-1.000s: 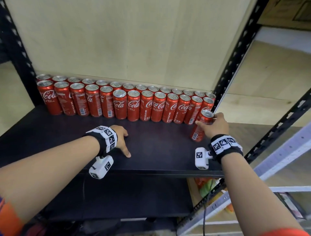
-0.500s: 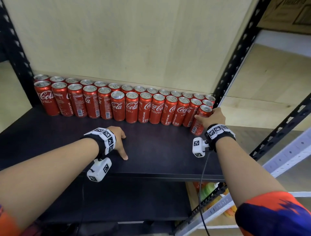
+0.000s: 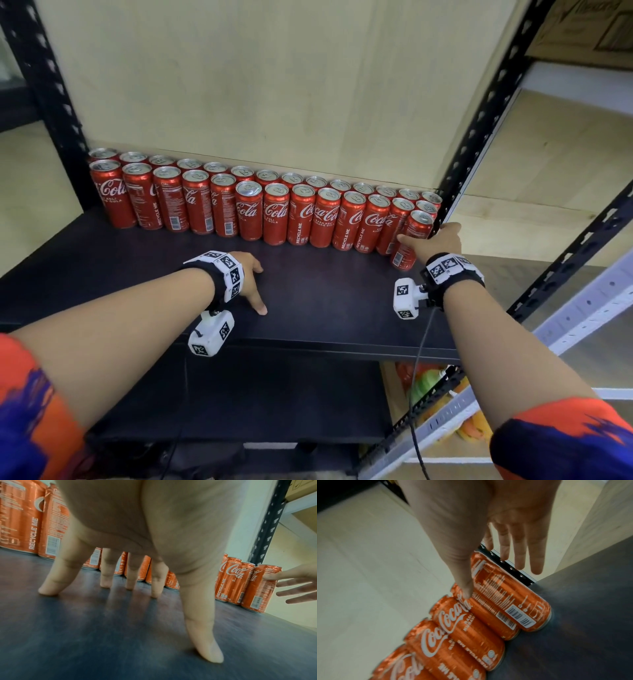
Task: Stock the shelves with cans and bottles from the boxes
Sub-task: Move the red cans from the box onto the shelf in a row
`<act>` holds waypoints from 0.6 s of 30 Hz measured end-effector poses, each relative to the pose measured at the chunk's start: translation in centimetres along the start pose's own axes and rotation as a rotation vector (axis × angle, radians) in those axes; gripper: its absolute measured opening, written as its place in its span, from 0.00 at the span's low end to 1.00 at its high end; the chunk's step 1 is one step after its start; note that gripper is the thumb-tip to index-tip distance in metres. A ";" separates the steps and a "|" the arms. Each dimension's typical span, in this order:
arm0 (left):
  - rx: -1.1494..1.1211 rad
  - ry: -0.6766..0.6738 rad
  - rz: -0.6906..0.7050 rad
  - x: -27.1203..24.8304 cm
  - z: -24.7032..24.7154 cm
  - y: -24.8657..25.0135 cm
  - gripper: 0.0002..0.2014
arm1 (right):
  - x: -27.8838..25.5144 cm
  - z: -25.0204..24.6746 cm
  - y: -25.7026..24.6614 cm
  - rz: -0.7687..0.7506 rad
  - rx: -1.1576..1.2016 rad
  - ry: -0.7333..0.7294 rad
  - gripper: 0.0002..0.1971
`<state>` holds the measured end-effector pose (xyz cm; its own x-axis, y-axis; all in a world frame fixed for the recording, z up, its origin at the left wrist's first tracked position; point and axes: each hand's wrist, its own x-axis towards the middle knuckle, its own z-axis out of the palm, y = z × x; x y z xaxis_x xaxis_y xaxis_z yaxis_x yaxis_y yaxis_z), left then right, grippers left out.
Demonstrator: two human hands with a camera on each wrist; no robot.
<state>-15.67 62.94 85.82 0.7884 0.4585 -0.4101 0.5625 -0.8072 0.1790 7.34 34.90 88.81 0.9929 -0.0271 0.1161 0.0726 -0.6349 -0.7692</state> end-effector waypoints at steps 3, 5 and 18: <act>-0.008 0.061 -0.019 -0.8 0.6 -0.2 0.57 | -2.5 -0.6 0.4 -0.060 0.023 0.018 0.37; -0.049 0.121 0.005 -1.4 1.5 -0.8 0.55 | -4.9 -0.6 0.6 -0.170 0.021 -0.042 0.32; -0.100 0.390 0.051 -9.9 8.4 -12.3 0.32 | -20.3 4.0 6.8 -0.677 -0.450 -0.479 0.34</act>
<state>-32.48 65.24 80.18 0.8406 0.5407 -0.0320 0.5262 -0.8013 0.2845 -11.93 34.23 78.71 0.6932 0.7135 0.1017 0.7042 -0.6405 -0.3063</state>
